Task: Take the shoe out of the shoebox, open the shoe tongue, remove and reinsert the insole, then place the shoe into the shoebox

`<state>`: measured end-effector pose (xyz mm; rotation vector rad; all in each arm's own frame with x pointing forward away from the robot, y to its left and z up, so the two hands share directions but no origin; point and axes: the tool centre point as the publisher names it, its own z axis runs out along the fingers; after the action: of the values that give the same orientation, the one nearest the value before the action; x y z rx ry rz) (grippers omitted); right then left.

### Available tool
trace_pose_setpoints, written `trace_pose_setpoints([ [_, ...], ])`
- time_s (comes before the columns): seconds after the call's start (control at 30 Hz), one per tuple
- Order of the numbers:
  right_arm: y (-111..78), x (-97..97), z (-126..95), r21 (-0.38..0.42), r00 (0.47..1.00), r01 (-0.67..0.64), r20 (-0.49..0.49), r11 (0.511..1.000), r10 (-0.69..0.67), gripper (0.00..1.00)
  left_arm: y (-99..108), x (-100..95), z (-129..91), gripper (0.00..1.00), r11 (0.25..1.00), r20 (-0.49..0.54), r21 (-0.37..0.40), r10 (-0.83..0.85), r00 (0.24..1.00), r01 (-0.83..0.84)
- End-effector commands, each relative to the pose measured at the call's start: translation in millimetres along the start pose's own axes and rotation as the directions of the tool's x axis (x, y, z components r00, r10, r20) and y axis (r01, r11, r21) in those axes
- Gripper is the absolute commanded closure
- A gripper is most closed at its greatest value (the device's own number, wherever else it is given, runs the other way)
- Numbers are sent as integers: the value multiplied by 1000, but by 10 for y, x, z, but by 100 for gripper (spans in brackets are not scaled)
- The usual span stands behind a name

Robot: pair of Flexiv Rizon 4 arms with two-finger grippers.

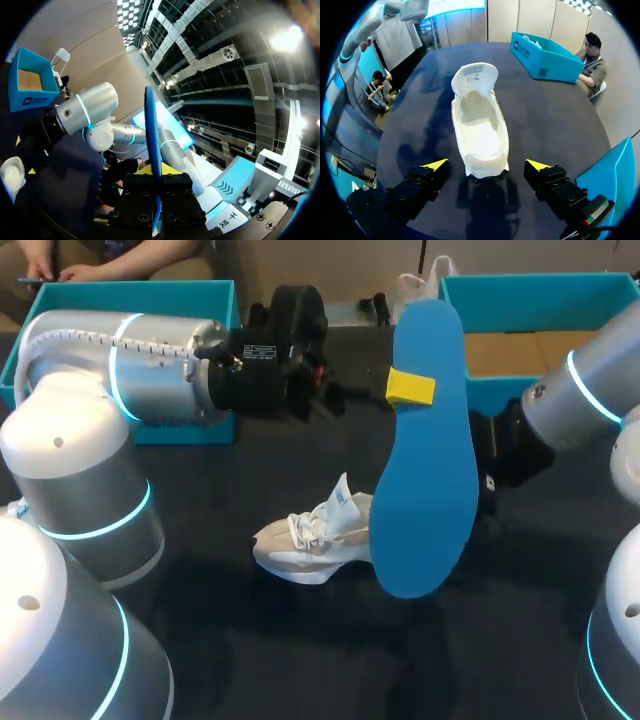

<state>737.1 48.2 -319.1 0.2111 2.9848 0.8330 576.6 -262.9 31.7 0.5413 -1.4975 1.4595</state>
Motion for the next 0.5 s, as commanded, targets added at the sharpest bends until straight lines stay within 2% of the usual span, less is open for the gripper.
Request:
trace_pose_setpoints([
  [0.03, 76, 6, -40, 124, 1000, 7, 0, 992, -7, 0, 11, 3, 2, 100, 1000, 3, 1, 0, 1000, 0],
  [0.37, 169, 15, -100, 203, 1000, 25, 1, 979, -25, 0, 11, 3, 2, 100, 1000, 3, 1, 0, 1000, 0],
  [0.5, 193, 27, -98, 195, 999, 0, 37, 981, -7, 0, 11, 3, 2, 100, 1000, 3, 1, 0, 1000, 0],
])
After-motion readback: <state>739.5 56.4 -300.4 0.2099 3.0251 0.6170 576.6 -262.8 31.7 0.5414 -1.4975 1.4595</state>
